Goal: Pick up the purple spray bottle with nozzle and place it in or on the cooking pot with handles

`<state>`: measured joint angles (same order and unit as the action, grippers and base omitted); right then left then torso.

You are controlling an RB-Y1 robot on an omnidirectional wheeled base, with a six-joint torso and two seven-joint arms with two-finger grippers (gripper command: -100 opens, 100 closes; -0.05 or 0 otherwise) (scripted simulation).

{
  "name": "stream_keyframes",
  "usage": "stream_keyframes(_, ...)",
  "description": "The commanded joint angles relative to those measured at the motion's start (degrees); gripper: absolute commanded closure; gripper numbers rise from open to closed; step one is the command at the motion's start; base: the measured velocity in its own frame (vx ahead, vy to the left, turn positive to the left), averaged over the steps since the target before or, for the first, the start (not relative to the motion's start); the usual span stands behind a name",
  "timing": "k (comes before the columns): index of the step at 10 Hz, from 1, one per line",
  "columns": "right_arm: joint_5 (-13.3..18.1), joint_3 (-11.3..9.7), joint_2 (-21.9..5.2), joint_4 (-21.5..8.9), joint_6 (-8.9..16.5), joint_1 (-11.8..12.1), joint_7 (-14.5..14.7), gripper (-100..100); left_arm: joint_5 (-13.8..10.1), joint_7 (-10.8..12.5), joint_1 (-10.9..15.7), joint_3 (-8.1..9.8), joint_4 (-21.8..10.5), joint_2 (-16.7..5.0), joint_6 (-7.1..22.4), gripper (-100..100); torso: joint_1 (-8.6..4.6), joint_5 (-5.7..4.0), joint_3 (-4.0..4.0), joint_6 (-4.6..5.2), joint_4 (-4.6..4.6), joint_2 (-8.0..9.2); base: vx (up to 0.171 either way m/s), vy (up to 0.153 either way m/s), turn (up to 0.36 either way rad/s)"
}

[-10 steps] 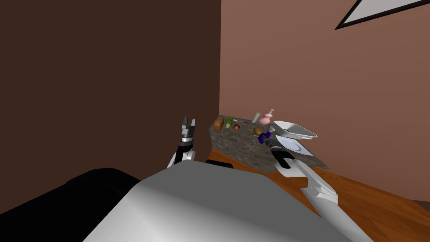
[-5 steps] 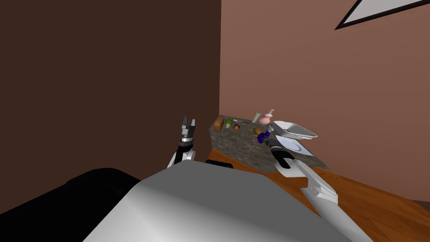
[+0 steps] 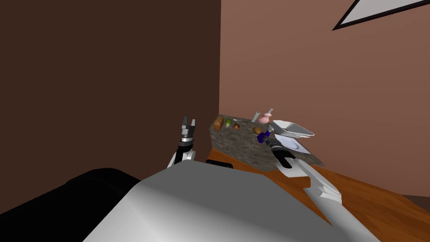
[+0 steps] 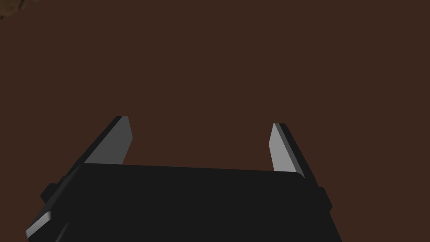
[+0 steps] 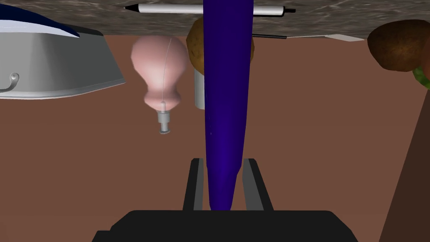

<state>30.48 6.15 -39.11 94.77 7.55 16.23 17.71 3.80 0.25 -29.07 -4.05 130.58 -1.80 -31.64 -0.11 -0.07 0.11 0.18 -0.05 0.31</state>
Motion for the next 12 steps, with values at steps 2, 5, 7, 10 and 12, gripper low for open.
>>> stream_keyframes(2, -1.1, -1.3, -3.0, -0.5, 0.7, 0.0, -1.6, 100, 0.0, 0.0, 0.0, 0.0, 0.0, 0.0, 0.0, 0, -0.04, -0.02, 0.02, 0.03, -0.01, 0.04, -0.06, 0.003, -0.044)
stream_keyframes(5, -2.5, -3.0, -7.2, -1.0, 1.7, 0.1, -3.7, 100, 0.0, 0.0, 0.0, 0.0, 0.0, 0.0, 0.0, 0, -0.18, -0.03, 0.01, 0.1, -0.01, 0.02, -0.046, -0.015, -0.07)
stream_keyframes(7, -3.5, -4.3, -10.2, -1.4, 2.4, 0.1, -5.3, 100, 0.0, 0.0, 0.0, 0.01, 0.0, 0.0, 0.0, 0, -0.2, -0.01, 0.01, 0.13, -0.01, 0.01, -0.04, -0.024, -0.083)
stream_keyframes(10, -5.1, -5.9, -14.8, -2.0, 3.5, 0.2, -7.5, 100, 0.0, 0.0, 0.0, 0.01, 0.0, 0.0, 0.0, 0, -0.22, 0.0, -0.01, 0.14, -0.01, -0.01, -0.035, -0.035, -0.066)
stream_keyframes(12, -6.2, -6.8, -17.7, -2.5, 4.1, 0.2, -8.9, 100, 0.0, 0.0, 0.0, 0.01, 0.0, 0.0, 0.0, 0, -0.22, 0.01, 0.0, 0.14, 0.0, -0.01, -0.031, -0.046, -0.041)
